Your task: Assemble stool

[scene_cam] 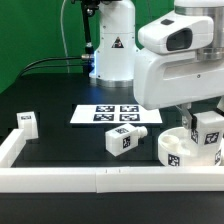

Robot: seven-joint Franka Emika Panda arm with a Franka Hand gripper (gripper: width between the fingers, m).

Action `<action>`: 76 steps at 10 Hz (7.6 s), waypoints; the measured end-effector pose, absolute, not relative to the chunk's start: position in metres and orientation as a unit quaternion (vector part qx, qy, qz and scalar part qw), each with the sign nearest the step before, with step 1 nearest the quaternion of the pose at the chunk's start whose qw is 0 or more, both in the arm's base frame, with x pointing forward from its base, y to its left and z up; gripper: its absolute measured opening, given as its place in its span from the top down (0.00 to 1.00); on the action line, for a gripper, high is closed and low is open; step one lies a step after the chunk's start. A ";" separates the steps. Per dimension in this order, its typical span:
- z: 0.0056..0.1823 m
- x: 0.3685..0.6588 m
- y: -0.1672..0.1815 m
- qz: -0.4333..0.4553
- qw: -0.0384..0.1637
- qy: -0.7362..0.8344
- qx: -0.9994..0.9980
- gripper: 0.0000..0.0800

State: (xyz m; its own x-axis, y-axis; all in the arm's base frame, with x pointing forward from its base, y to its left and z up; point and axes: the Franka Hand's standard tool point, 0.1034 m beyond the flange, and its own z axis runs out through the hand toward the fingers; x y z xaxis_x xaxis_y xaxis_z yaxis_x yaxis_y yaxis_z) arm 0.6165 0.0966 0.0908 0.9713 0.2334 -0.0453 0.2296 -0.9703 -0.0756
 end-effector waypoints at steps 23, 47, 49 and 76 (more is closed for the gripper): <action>0.115 0.612 0.048 0.011 0.031 0.346 -0.938 0.19; 0.047 0.530 -0.043 0.409 0.182 0.315 -0.837 0.19; 0.032 0.526 -0.041 0.419 0.204 0.354 -0.810 0.19; 0.164 0.580 0.036 0.132 0.068 0.303 -0.941 0.60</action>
Offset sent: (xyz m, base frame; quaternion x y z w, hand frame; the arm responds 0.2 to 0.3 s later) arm 0.0000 0.0000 0.0000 0.0000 0.0000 0.1938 0.9810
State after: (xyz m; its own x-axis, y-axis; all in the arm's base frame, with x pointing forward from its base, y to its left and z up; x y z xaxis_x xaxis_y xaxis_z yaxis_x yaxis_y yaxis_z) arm 0.5801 0.0360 0.1637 0.7813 -0.5527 -0.2900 -0.5886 -0.8070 -0.0476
